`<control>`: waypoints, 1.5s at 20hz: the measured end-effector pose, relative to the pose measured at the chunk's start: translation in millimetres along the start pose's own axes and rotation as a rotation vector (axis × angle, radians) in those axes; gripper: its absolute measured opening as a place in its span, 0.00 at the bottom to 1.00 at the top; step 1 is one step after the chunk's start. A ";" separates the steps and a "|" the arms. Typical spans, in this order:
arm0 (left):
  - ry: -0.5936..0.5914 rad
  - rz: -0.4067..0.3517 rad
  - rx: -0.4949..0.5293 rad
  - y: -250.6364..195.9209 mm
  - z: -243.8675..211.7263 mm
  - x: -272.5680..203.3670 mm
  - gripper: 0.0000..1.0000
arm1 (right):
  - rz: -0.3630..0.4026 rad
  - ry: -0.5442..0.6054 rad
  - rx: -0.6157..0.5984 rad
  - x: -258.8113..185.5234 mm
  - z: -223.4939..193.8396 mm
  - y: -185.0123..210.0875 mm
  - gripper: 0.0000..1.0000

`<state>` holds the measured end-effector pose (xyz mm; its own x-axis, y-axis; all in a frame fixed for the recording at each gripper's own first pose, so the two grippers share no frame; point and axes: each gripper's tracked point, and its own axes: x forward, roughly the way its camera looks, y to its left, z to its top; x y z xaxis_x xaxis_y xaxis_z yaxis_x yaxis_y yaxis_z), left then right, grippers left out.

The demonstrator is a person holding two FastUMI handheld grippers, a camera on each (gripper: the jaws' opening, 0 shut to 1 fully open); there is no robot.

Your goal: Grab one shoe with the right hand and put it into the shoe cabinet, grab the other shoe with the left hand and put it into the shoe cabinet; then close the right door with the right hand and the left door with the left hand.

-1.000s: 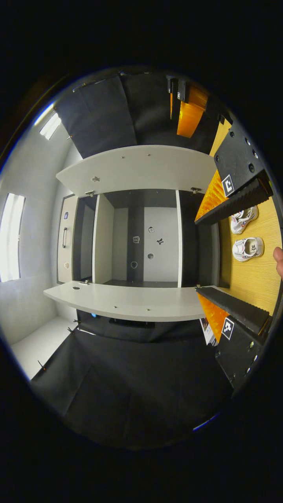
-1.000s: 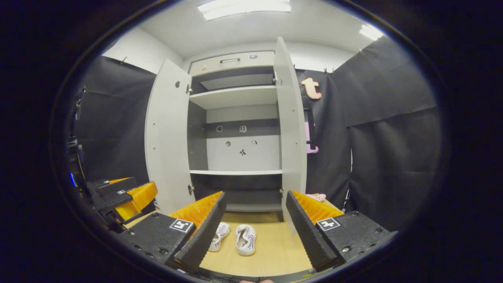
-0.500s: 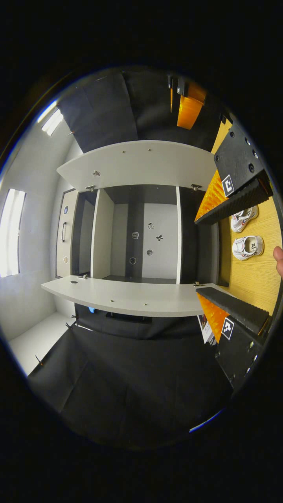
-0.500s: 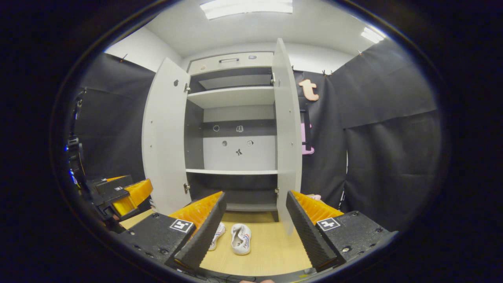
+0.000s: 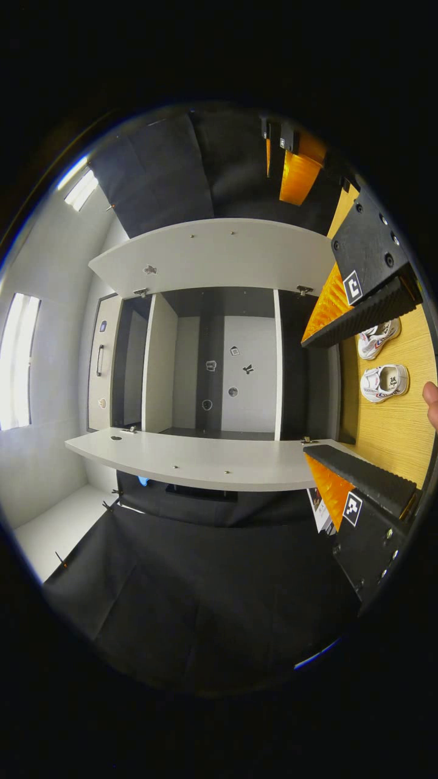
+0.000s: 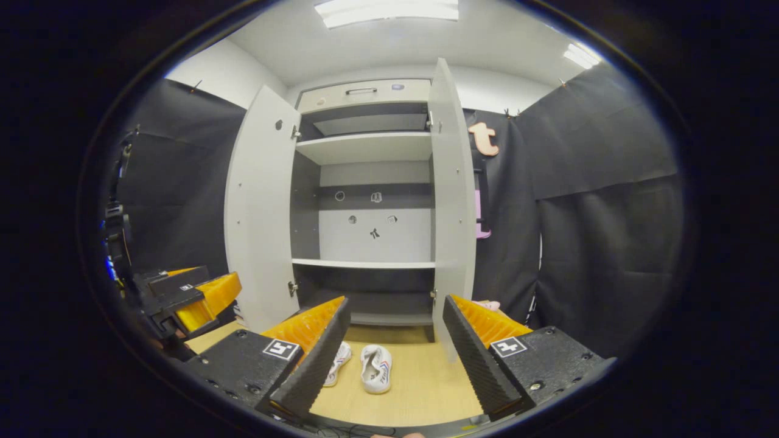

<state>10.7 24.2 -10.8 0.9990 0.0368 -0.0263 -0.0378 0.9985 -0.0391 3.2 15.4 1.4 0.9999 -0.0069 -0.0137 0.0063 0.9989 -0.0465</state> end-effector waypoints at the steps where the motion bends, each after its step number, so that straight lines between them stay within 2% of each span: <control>1: 0.000 0.002 0.002 1.4 -0.6 0.0 0.95 | 0.003 0.001 0.001 1.3 -1.3 1.9 0.99; 8: -0.003 0.002 -0.002 9.0 0.2 1.3 0.95 | 0.057 0.086 -0.037 32.0 -43.7 31.6 0.99; 13: 0.006 -0.002 -0.012 15.3 -6.7 4.4 0.95 | 0.092 0.222 -0.055 69.5 -108.3 50.9 0.99; 14: 0.006 -0.006 -0.014 16.1 -7.0 4.9 0.95 | 0.096 0.249 -0.047 77.0 -120.5 52.7 0.94; 15: 0.009 -0.007 -0.015 17.7 -8.4 4.9 0.95 | 0.106 0.276 -0.037 84.1 -132.6 56.0 0.99; 16: 0.010 -0.007 -0.016 19.5 -10.3 5.9 0.95 | 0.113 0.303 -0.026 90.1 -145.7 58.3 0.99; 17: 0.008 -0.007 -0.017 21.5 -11.5 7.8 0.95 | 0.117 0.327 -0.013 96.8 -158.0 60.5 0.94; 18: 0.009 -0.005 -0.017 24.3 -12.3 7.9 0.95 | 0.125 0.350 0.005 103.5 -168.4 64.1 0.97; 19: 0.012 -0.003 -0.018 26.6 -13.9 8.6 0.95 | 0.128 0.378 0.022 110.4 -179.8 66.5 0.96; 24: 0.036 -0.007 -0.032 38.0 -26.2 17.3 0.95 | 0.118 0.503 0.046 149.5 -233.9 69.5 0.86; 30: 0.046 -0.009 -0.034 49.2 -35.6 28.9 0.95 | 0.117 0.637 0.072 182.0 -286.5 73.2 0.81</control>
<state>36.9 72.9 -49.1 0.9971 0.0253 -0.0720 -0.0306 0.9968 -0.0732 181.7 74.0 -290.6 0.7904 0.0976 -0.6048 -0.0789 0.9952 0.0575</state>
